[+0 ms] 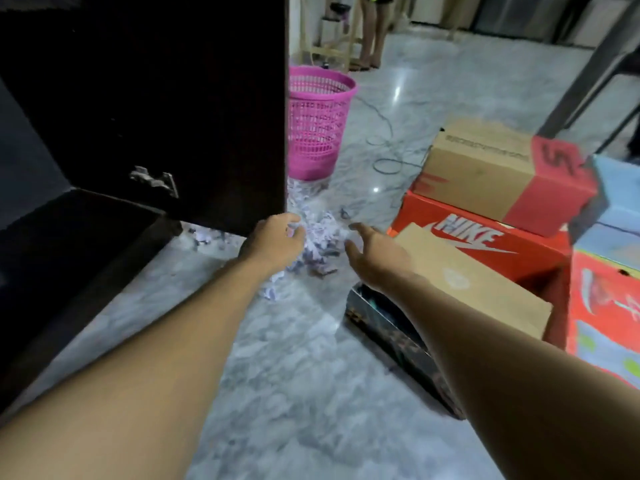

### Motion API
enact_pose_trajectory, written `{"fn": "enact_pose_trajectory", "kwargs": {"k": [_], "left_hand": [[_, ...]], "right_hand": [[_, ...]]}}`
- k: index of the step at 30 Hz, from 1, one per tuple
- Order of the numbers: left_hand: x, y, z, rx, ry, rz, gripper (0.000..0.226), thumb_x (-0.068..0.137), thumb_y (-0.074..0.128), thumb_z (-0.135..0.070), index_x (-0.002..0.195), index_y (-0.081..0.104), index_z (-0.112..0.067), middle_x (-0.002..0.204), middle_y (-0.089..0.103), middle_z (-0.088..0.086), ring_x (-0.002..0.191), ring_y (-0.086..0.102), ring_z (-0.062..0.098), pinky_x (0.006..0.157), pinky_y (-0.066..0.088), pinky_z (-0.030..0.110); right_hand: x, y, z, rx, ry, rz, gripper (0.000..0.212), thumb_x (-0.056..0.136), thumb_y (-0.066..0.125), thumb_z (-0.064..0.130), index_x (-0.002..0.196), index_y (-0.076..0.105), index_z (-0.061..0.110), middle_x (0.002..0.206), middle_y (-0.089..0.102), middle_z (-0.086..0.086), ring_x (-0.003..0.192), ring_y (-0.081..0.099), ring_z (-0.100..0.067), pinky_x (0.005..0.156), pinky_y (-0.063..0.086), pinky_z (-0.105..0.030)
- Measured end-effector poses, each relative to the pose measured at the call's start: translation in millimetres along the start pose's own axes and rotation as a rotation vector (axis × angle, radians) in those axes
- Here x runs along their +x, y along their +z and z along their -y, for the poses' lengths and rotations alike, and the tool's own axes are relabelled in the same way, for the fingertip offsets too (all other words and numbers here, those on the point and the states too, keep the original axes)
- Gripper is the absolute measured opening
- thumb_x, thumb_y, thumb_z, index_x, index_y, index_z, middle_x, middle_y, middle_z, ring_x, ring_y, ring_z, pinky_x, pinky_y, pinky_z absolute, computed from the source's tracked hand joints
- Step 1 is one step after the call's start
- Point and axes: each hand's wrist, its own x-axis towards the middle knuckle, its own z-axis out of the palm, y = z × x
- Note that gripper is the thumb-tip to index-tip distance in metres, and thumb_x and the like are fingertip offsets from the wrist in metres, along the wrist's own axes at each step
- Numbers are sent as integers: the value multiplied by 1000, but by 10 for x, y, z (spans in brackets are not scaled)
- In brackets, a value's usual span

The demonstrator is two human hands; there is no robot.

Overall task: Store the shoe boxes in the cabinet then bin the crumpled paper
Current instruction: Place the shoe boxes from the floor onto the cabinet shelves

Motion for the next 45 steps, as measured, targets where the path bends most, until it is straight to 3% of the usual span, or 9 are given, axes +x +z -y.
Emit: {"fn": "enact_pose_trajectory", "kwargs": {"k": [8, 14, 18, 22, 28, 35, 39, 42, 45], "left_hand": [[281, 1329, -597, -25, 26, 299, 56, 98, 45, -42, 149, 34, -21, 150, 40, 7, 132, 44, 30, 102, 40, 36], [345, 1814, -670, -102, -35, 331, 61, 93, 51, -37, 149, 32, -19, 148, 43, 3, 131, 44, 27, 99, 38, 34], [375, 1871, -650, -211, -103, 267, 54, 85, 64, -40, 133, 51, -19, 125, 60, 1, 112, 58, 25, 87, 45, 29], [379, 1863, -569, -285, -153, 282, 64, 66, 71, -51, 121, 61, -20, 115, 68, 0, 101, 65, 22, 93, 53, 39], [303, 1762, -483, -268, -161, 320, 50, 77, 74, -43, 118, 62, -18, 113, 68, -1, 100, 66, 21, 92, 54, 36], [116, 1333, -156, -173, -199, 318, 41, 88, 58, -48, 114, 47, -18, 98, 58, -2, 80, 55, 12, 60, 40, 29], [66, 1117, 61, -250, -344, 291, 55, 86, 57, -54, 131, 42, -25, 129, 51, -4, 102, 54, 21, 86, 52, 43], [35, 1086, 122, -328, -413, 339, 80, 84, 59, -60, 151, 23, -33, 151, 34, -5, 121, 47, 26, 97, 49, 52], [21, 1106, 70, -374, -406, 315, 79, 85, 62, -55, 150, 24, -33, 145, 39, -5, 114, 48, 21, 96, 50, 51]], "right_hand": [[-522, -59, -1043, -70, 382, -33, 52, 98, 38, 46, 147, 37, 26, 147, 44, -7, 130, 44, -28, 106, 38, -47], [-684, -89, -1382, -137, 394, -75, 48, 98, 40, 46, 142, 39, 28, 148, 39, 1, 135, 37, -22, 111, 29, -52], [-621, -136, -1503, -99, 437, -118, 48, 97, 38, 46, 139, 44, 24, 146, 42, -2, 132, 39, -23, 112, 30, -46], [-626, -165, -1733, -87, 636, -141, 65, 88, 38, 67, 136, 43, 23, 143, 39, -14, 134, 33, -33, 111, 27, -47], [-599, -204, -1871, 65, 911, -190, 97, 72, 50, 81, 143, 31, 18, 153, 19, -26, 143, 18, -41, 115, 24, -53], [-637, -218, -1839, 334, 638, -293, 82, 82, 66, 53, 147, 30, 19, 141, 40, -15, 124, 47, -34, 104, 43, -47], [-699, -101, -1850, 600, 558, -297, 69, 86, 67, 39, 145, 40, 16, 129, 56, 1, 115, 57, -23, 96, 49, -37], [-764, 47, -1863, 842, 579, -174, 44, 90, 62, 38, 130, 56, 19, 119, 65, -3, 96, 62, -18, 73, 50, -29], [-814, 83, -1866, 998, 563, -121, 30, 91, 58, 38, 117, 60, 24, 113, 68, -5, 92, 64, -20, 67, 47, -28]]}}
